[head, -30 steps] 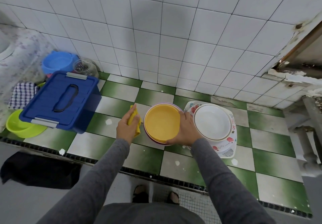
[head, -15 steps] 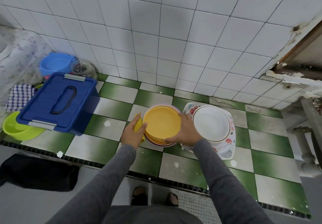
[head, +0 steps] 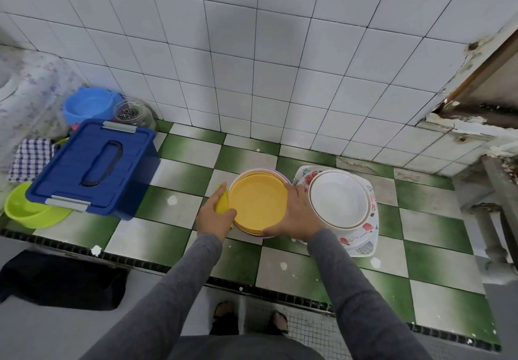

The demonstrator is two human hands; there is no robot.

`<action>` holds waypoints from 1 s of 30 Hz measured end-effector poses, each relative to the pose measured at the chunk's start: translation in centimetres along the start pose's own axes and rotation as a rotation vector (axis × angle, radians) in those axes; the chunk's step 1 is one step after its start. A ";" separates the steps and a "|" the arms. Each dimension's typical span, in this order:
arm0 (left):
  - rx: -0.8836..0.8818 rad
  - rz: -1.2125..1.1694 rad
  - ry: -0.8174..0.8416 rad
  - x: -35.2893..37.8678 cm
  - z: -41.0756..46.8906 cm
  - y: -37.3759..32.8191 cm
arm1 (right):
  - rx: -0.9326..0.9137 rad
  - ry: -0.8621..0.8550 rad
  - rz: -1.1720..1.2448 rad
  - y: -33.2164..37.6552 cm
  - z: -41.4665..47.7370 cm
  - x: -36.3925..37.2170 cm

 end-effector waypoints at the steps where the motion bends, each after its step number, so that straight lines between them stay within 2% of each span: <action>1: -0.003 -0.012 -0.001 0.0 -0.1 0.0 | -0.003 0.002 -0.001 0.1 0.0 0.0; 9: -0.005 -0.055 -0.035 -0.3 -0.8 -0.6 | -0.023 -0.003 0.066 0.9 -0.2 0.0; 18: 0.024 -0.138 -0.071 -0.8 -1.8 -1.3 | -0.026 0.008 0.285 1.4 -0.9 -0.4; 26: 0.066 -0.249 -0.063 -1.5 -2.3 -2.9 | -0.015 -0.198 0.521 -0.1 -1.4 0.2; 30: 0.112 -0.285 -0.034 -1.4 -2.6 -3.7 | 0.003 -0.275 0.729 -0.4 -1.9 0.1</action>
Point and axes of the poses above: each hand's wrist, its own z-axis towards the middle knuckle, its own x-axis out of the palm, y = z × x, the point moved 4 cm from there along z, towards the middle knuckle, and after that the axes turned 13 degrees about -x, right-handed, at the moved point
